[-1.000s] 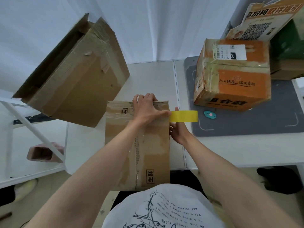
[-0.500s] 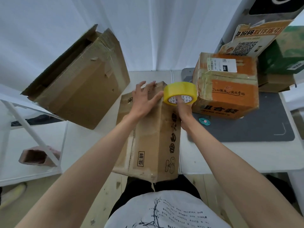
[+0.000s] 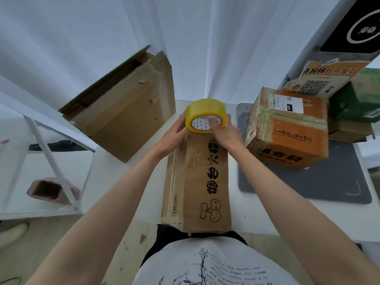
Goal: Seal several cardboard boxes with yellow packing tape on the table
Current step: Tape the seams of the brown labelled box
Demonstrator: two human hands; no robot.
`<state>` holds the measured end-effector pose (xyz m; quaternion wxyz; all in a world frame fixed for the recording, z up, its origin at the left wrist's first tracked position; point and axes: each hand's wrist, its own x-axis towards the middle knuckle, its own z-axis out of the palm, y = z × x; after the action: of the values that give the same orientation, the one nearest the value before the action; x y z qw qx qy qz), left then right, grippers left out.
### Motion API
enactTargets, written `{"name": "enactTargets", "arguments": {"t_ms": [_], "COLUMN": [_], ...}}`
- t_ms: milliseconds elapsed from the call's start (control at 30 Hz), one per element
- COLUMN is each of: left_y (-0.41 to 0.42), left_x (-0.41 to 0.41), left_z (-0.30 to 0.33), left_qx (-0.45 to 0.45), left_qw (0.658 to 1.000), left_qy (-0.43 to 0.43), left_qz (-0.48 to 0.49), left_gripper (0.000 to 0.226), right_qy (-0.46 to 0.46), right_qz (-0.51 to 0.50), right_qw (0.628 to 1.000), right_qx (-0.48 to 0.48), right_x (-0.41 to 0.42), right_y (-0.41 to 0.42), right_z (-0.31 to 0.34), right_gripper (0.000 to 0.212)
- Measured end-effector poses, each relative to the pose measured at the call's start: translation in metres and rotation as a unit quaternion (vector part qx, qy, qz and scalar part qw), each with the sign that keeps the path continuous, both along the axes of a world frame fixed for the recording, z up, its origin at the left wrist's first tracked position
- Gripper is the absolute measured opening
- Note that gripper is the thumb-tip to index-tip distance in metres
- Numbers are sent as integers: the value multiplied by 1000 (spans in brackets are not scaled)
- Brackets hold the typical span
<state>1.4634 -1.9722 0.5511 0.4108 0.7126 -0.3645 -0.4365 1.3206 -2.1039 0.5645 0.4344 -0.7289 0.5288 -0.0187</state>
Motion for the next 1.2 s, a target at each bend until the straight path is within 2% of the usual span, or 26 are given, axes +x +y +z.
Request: {"name": "enactTargets", "arguments": {"t_ms": [100,200,300,400,500,667,800,933,1100,1200], "left_y": [3,10,23,34,42,40,40,42,39,41], "left_x": [-1,0,6,16,27,28,28,31,27,29], "left_z": [8,5,-1,-6,-12,-12,-10,-15,-14,-15], "left_qx": [6,24,24,23,29,14,6,6,0,2], "left_qw": [999,996,994,992,985,985,989,984,984,983], "left_qy": [-29,-29,-11,20,54,68,51,90,90,96], "left_qz": [45,86,102,125,162,159,139,155,157,156], "left_gripper": [46,41,66,72,88,78,98,99,92,93], "right_qy": [25,34,37,38,40,35,-29,-103,-171,-146], "right_qz": [42,81,103,126,156,166,140,114,111,124], "right_qw": [998,992,989,984,978,979,975,965,948,943], "right_qx": [-41,-86,-104,-116,-130,-115,-170,-213,-245,-273], "right_x": [13,28,42,54,62,56,41,21,2,-10], "right_y": [6,19,31,40,42,23,22,5,-2,-12], "right_z": [6,12,12,11,13,18,20,26,20,15], "right_gripper": [67,66,67,64,56,47,43,23,37,46]}}
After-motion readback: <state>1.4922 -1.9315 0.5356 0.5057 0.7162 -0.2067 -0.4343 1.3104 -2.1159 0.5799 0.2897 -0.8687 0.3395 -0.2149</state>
